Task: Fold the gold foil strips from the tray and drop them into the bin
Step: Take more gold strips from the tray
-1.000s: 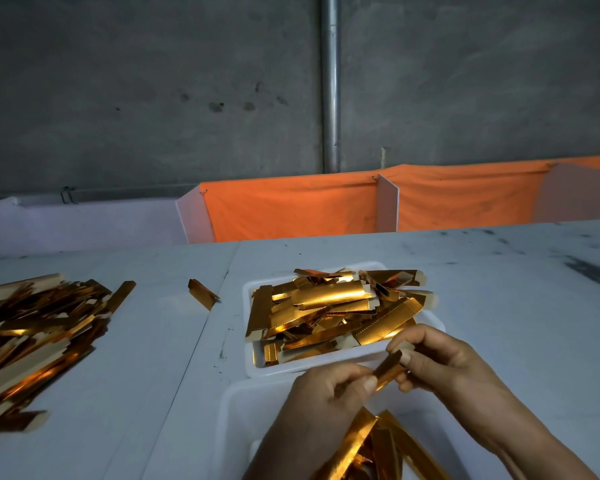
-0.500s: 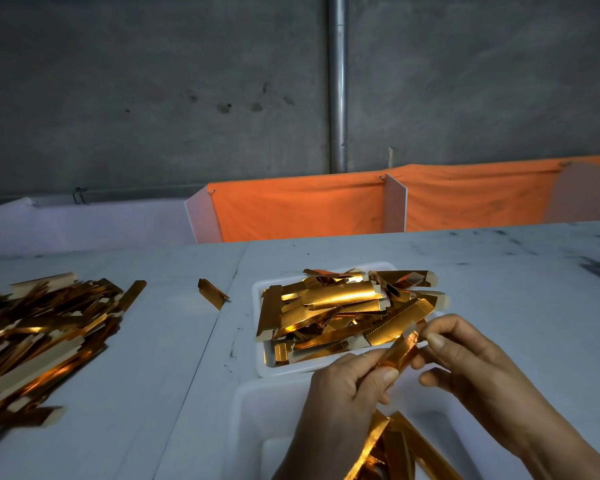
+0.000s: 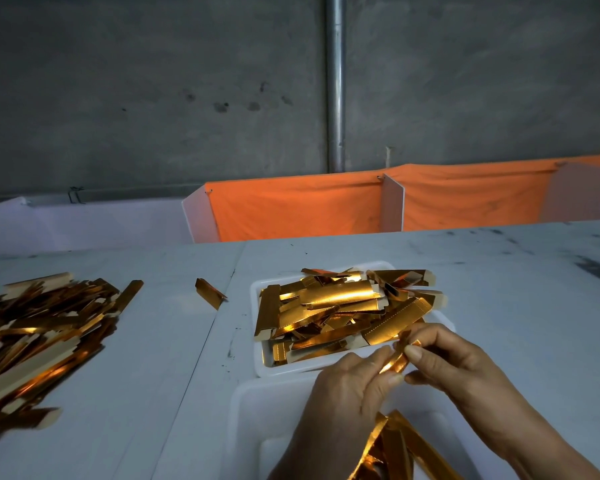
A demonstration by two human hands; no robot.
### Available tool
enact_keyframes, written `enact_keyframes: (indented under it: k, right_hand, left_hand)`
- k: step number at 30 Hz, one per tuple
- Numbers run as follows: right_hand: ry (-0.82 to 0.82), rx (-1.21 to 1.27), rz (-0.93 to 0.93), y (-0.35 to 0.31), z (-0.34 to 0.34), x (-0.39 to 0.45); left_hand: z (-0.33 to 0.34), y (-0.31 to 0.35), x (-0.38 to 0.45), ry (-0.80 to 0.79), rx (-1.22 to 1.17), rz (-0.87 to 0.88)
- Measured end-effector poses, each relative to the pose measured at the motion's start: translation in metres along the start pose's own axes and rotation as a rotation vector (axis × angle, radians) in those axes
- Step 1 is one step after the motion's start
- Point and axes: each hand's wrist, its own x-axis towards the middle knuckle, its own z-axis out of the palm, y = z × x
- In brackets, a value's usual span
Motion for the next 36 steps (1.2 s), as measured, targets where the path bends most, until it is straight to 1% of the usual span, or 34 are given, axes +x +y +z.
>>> enact_keyframes:
  k: [5,13,16,20,22,25,27,29,31,32,33,34,36]
  right_hand:
    - [-0.011,0.024,0.004,-0.0013,0.0009,-0.0009]
    - [0.015,0.017,0.001,0.0019,0.0044,-0.0001]
    - [0.015,0.054,0.035,0.0033,0.0044,0.0009]
    - [0.037,0.132,0.059,0.0036,0.0024,0.0018]
    - [0.021,0.162,0.058,0.0023,0.0016,0.0016]
    - [-0.023,0.128,0.049,-0.0009,0.0005,0.0004]
    - [-0.028,0.108,0.054,-0.0019,0.0000,-0.0002]
    - [-0.006,0.095,0.066,-0.0022,0.0002,-0.0004]
    - [0.017,0.081,0.076,-0.0027,0.0010,-0.0004]
    - [0.026,0.077,0.082,-0.0028,0.0017,-0.0003]
    - [0.034,0.074,0.087,-0.0026,0.0023,-0.0002]
    - [0.045,0.071,0.092,-0.0022,0.0031,0.0000]
    - [0.071,0.068,0.108,-0.0011,0.0053,0.0003]
  left_hand:
    - [0.0030,-0.0030,0.0012,-0.025,0.068,0.046]
    - [0.0043,-0.0087,0.0019,0.033,0.005,0.061]
    - [0.0026,-0.0087,0.0016,-0.002,-0.003,0.075]
    - [-0.0002,-0.0055,0.0007,-0.088,-0.095,0.064]
    - [-0.0010,-0.0051,-0.0005,-0.085,-0.128,0.047]
    - [-0.0019,-0.0042,-0.0009,-0.083,-0.154,-0.013]
    - [-0.0023,-0.0049,-0.0012,-0.063,-0.109,0.000]
    - [-0.0035,-0.0025,-0.0027,-0.007,-0.008,0.086]
    - [-0.0021,-0.0055,-0.0001,0.058,0.277,0.285]
    - [-0.0015,-0.0076,0.0015,0.098,0.408,0.359]
    - [-0.0002,-0.0079,0.0019,0.126,0.483,0.408]
    - [0.0018,-0.0081,0.0029,0.155,0.532,0.420]
    - [0.0054,-0.0091,0.0052,0.173,0.586,0.356]
